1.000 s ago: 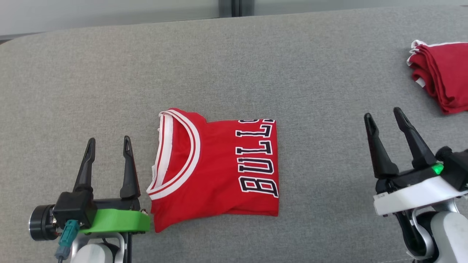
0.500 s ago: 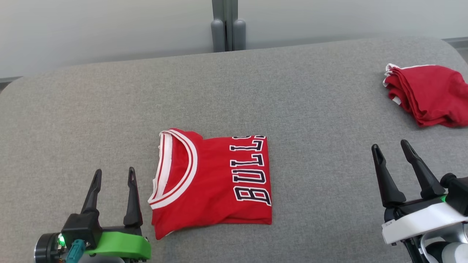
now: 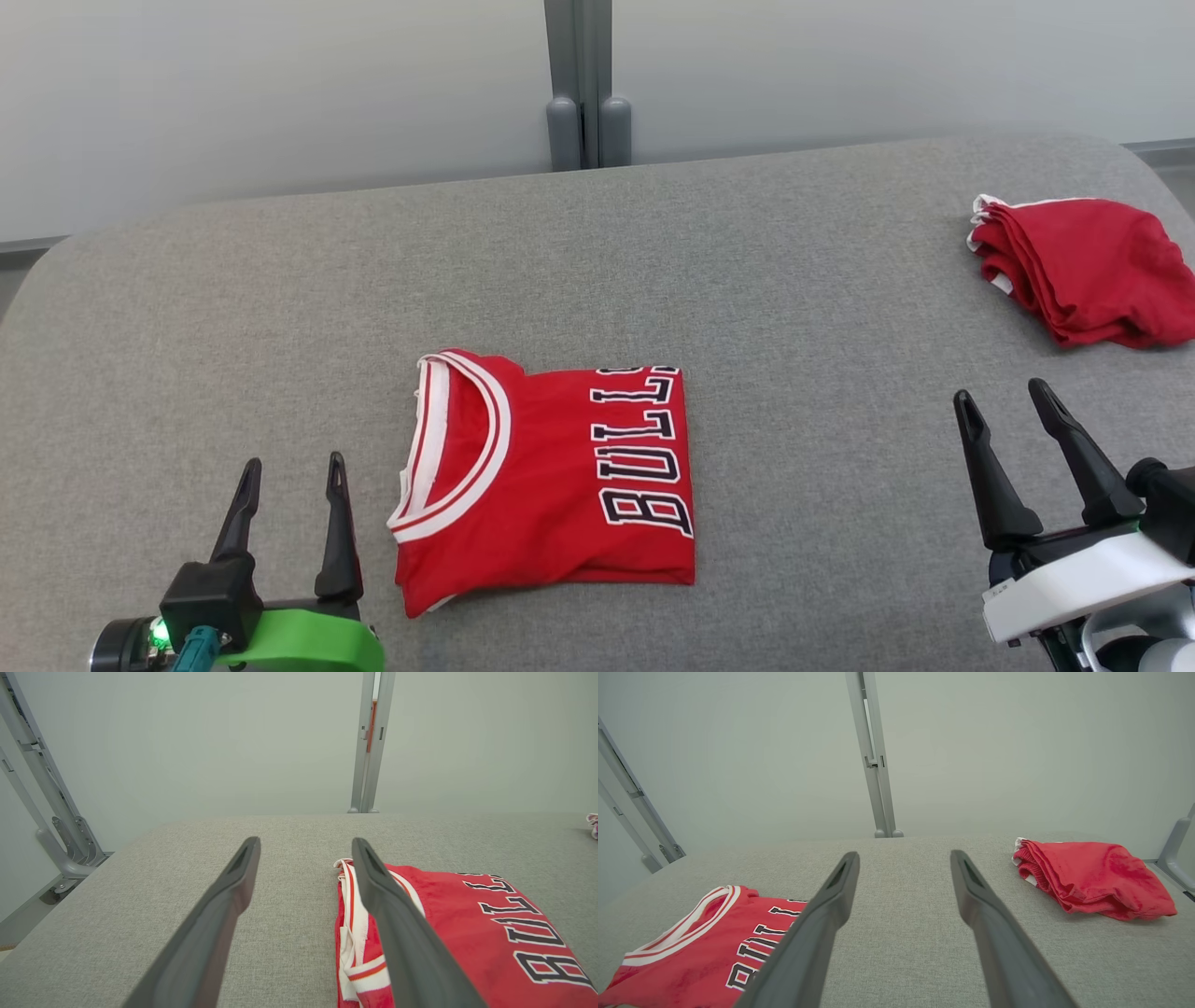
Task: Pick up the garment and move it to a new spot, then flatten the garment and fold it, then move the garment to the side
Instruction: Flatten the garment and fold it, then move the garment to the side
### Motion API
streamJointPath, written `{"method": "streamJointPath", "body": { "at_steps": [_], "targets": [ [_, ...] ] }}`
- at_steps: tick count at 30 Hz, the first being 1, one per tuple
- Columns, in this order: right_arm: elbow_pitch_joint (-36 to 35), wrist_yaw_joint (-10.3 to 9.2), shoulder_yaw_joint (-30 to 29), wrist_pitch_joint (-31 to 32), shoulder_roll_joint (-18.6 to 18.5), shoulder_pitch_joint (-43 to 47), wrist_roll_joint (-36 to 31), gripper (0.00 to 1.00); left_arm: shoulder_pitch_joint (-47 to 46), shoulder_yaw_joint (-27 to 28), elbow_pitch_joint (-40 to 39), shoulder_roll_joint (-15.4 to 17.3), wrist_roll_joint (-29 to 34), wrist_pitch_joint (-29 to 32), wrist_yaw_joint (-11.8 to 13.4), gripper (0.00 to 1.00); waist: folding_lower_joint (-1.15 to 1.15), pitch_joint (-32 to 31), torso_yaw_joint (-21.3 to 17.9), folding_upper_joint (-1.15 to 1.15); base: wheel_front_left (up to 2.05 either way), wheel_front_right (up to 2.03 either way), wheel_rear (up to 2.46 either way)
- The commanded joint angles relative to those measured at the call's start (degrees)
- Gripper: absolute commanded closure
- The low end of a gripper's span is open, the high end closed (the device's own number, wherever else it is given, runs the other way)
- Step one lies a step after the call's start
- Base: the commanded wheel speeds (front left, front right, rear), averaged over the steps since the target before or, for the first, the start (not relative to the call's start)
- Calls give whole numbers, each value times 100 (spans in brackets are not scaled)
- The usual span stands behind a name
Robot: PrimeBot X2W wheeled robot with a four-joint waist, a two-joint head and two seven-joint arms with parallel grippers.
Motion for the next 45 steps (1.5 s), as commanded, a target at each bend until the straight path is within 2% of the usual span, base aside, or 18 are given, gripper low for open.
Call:
{"method": "streamJointPath", "body": {
  "at_steps": [1,15,23,29,34,39,43,44,45],
  "targets": [
    [-35,2,-26,12,10,93,-26,0,58,15,27,49,-45,7,28,0,0,-7,-2,0,0,0,0],
    [-53,2,-90,91,32,107,-71,0,22,-81,-128,22,23,84,148,0,0,12,32,0,0,0,0],
    [120,2,46,150,-70,-159,-33,0,-425,-99,-106,11,-25,-132,34,0,0,471,339,0,0,0,0],
    [745,2,646,155,-152,-597,168,0,-918,-164,-68,-134,16,-332,-38,0,0,1007,801,0,0,0,0],
    [1634,2,1293,48,-101,-1145,416,0,-1331,-242,64,-270,41,-440,-164,0,0,1366,1193,0,0,0,0],
    [2520,1,1716,-123,46,-1632,715,0,-1527,-258,190,-379,56,-477,-231,0,0,1500,1388,0,0,0,0],
    [3050,2,1935,-16,101,-1847,887,0,-1567,-215,248,-408,94,-480,-268,0,0,1506,1430,0,0,0,0],
    [3175,1,1992,40,87,-1869,951,46,-1563,-188,239,-414,101,-481,-274,0,0,1492,1420,0,0,0,0],
    [3243,1,2035,55,87,-1888,1013,59,-1545,-169,227,-421,120,-483,-271,0,0,1482,1403,0,0,0,0]
  ]
}}
